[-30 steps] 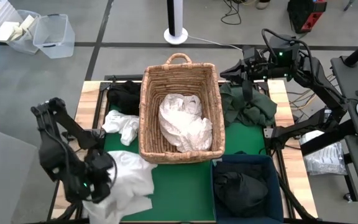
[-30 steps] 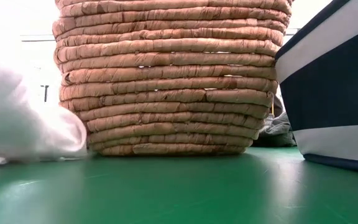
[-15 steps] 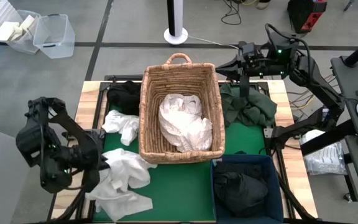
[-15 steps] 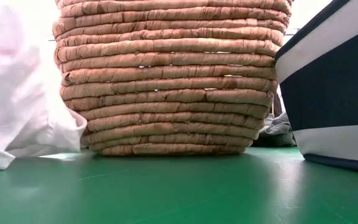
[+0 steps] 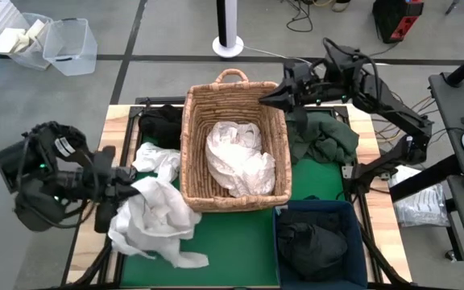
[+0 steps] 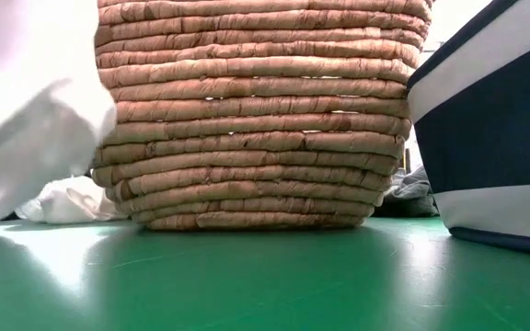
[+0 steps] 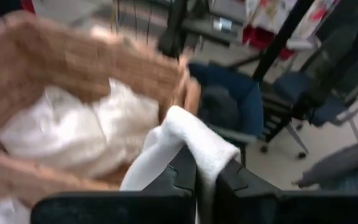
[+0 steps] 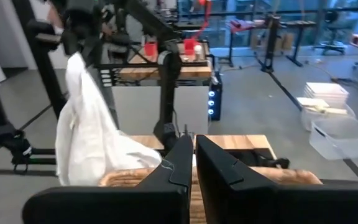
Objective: Sort clothes
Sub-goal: Put the white polo shirt into the basket
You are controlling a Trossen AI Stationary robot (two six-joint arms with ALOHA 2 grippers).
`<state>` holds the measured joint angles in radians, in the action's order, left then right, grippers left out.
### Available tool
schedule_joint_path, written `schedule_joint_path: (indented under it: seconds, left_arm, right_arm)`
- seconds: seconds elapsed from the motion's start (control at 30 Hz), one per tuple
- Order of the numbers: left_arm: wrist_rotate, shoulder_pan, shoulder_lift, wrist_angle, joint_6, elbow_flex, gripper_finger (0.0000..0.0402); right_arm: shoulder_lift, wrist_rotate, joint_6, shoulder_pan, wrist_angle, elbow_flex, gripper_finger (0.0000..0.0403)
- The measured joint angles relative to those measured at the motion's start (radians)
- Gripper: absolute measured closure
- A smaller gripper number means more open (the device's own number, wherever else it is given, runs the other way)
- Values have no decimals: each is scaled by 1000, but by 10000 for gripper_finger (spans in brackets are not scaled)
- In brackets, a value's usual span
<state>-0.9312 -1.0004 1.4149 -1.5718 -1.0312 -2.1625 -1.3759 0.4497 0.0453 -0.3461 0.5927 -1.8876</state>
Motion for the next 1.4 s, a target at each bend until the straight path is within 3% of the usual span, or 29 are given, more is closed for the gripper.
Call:
schedule_joint_path:
  seconds: [0.23, 0.43, 0.83, 1.03, 1.4]
  left_arm:
    - [-190, 0, 70, 7, 212, -196, 401]
    - [-363, 2, 46, 114, 374, -166, 401]
    - [-627, 3, 48, 123, 426, -168, 401]
    - [-641, 30, 49, 125, 425, -168, 401]
    - [-641, 193, 80, 126, 428, -167, 401]
  right_arm:
    - [-63, -1, 6, 59, -8, -83, 319]
    - [-157, 0, -7, 124, -33, -173, 226]
    - [-444, 0, -38, 224, -62, -471, 79]
    - [-525, 3, -119, 245, -246, -461, 46]
    - [-647, 51, -266, 270, -451, -469, 44]
